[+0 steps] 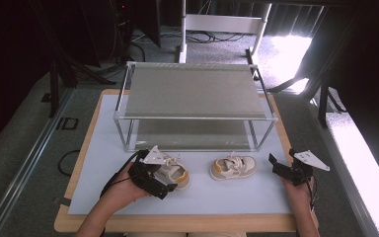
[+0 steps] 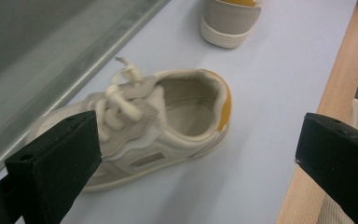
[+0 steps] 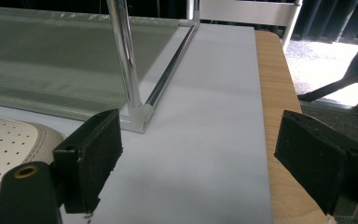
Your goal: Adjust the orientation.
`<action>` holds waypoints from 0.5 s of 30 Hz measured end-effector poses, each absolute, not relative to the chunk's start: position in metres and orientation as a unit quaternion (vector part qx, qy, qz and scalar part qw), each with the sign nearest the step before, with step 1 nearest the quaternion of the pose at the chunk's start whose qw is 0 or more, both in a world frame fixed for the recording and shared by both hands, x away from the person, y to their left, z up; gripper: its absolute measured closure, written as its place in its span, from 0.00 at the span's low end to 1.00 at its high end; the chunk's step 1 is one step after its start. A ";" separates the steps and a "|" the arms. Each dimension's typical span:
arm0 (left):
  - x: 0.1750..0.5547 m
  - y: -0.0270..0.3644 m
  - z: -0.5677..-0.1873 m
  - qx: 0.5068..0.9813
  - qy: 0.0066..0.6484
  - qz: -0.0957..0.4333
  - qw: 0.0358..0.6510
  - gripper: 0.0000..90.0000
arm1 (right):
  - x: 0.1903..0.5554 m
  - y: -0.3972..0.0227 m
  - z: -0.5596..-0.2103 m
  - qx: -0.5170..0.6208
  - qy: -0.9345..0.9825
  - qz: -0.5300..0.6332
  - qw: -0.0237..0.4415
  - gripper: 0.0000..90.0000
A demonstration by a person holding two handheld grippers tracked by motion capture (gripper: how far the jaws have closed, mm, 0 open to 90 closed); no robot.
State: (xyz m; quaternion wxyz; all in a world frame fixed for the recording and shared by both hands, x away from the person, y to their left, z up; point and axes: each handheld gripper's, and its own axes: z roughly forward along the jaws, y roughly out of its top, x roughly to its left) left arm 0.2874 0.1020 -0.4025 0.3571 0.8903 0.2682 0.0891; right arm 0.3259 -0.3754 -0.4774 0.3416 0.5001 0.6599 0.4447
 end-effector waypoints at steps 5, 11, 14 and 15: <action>0.290 0.091 -0.407 0.897 0.259 0.079 0.349 0.11 | 0.326 -0.375 -0.477 0.499 0.660 0.444 0.342 0.16; 0.291 0.078 -0.413 0.907 0.240 0.063 0.341 0.36 | 0.326 -0.375 -0.477 0.499 0.662 0.443 0.342 0.16; 0.294 0.073 -0.417 0.908 0.247 0.053 0.335 0.46 | 0.326 -0.375 -0.477 0.499 0.662 0.442 0.342 0.16; 0.295 0.072 -0.418 0.908 0.250 0.048 0.333 0.48 | 0.326 -0.375 -0.477 0.499 0.662 0.442 0.342 0.16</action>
